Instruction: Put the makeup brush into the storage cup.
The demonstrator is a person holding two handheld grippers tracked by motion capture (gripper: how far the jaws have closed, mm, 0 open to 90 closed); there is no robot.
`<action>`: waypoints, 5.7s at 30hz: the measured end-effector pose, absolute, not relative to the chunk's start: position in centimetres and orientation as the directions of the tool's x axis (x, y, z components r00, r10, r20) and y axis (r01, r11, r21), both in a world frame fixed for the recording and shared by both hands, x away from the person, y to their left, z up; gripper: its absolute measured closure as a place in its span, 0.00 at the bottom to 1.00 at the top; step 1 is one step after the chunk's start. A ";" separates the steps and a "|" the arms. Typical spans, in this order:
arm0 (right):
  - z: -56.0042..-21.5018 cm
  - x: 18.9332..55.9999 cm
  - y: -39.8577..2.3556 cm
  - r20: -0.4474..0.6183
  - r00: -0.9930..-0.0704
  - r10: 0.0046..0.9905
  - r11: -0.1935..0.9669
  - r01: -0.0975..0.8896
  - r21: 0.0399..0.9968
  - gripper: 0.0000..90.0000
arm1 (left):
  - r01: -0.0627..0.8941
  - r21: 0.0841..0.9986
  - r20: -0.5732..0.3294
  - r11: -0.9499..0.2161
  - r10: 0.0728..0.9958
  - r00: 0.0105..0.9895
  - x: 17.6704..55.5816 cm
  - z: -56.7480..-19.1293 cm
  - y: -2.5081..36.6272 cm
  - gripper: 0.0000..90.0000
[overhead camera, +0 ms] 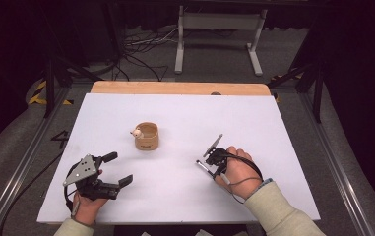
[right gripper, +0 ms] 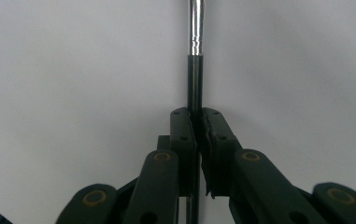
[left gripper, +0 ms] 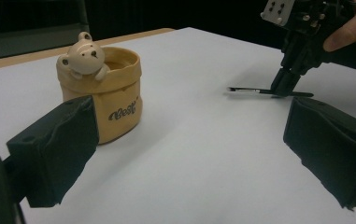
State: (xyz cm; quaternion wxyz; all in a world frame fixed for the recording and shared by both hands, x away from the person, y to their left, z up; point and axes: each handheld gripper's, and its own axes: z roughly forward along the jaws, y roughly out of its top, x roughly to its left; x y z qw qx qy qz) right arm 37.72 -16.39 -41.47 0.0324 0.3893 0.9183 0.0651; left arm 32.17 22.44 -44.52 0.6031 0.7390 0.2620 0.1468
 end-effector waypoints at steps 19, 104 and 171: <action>-38.3 36.4 -18.4 0.038 -0.782 0.622 0.645 0.539 0.542 0.93 | 0.216 0.970 -0.140 -0.116 0.462 0.876 32.0 -42.8 20.7 0.06; -42.3 32.6 -16.8 0.020 -0.903 0.429 0.232 0.132 0.964 0.93 | 0.262 0.958 -0.210 -0.118 0.333 0.919 34.4 -40.5 8.5 0.65; -41.5 34.1 -21.6 0.030 -0.772 0.635 0.184 0.189 0.965 0.01 | 0.228 0.958 -0.089 -0.173 0.577 0.812 38.4 -33.2 13.0 0.92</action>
